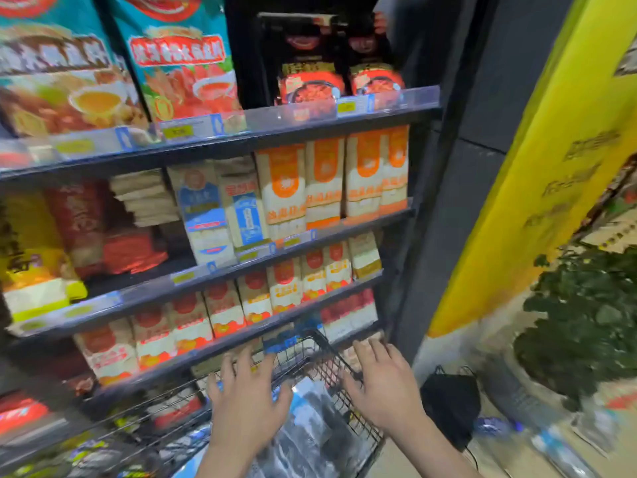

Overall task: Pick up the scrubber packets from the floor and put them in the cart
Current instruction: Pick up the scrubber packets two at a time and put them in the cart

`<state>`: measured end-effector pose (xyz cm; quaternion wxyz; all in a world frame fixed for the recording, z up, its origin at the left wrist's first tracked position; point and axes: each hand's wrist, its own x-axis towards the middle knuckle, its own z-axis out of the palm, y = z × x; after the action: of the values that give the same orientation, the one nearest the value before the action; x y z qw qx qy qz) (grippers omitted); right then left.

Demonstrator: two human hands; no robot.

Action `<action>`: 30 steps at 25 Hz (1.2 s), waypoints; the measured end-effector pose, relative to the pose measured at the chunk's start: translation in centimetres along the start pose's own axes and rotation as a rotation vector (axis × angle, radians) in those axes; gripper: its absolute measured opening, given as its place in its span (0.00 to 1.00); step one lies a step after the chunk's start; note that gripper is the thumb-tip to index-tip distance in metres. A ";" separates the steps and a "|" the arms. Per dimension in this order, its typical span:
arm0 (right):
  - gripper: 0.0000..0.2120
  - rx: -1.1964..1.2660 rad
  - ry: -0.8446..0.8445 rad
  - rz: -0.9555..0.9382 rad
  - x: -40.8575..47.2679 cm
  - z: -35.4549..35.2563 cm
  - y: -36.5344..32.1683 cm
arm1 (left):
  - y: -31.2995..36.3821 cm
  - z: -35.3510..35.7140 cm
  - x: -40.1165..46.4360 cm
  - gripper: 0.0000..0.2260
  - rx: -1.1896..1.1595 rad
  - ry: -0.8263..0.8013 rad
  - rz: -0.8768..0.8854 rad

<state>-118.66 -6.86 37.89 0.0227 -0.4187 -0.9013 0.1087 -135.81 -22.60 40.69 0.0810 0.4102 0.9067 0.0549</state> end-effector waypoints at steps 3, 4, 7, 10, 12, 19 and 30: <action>0.39 0.004 -0.004 0.186 -3.6 -1.8 5.3 | 5.8 0.9 0.3 0.36 0.060 -0.059 0.166; 0.38 0.007 -0.008 0.260 -5.4 -2.4 7.3 | 8.1 1.4 0.2 0.37 0.069 -0.067 0.236; 0.37 0.017 -0.003 0.493 -12.2 -3.5 13.9 | 16.1 3.3 -1.6 0.32 0.103 -0.094 0.448; 0.36 -0.008 0.059 0.640 -19.8 -4.1 19.7 | 23.9 5.2 -5.1 0.31 0.138 -0.113 0.598; 0.32 0.003 0.044 0.751 -25.5 -4.4 23.3 | 29.3 6.7 -8.9 0.33 0.150 -0.111 0.701; 0.35 0.062 0.062 1.086 -43.8 -5.6 32.8 | 44.0 11.2 -21.6 0.25 0.137 -0.251 0.982; 0.39 0.133 0.051 1.236 -53.2 -8.5 49.7 | 63.2 17.5 -28.7 0.27 0.096 -0.274 1.110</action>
<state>-45.77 -14.75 38.14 0.0031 -0.8632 -0.4828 0.1477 -67.37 -2.04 36.97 0.1383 0.8314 0.5382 -0.0056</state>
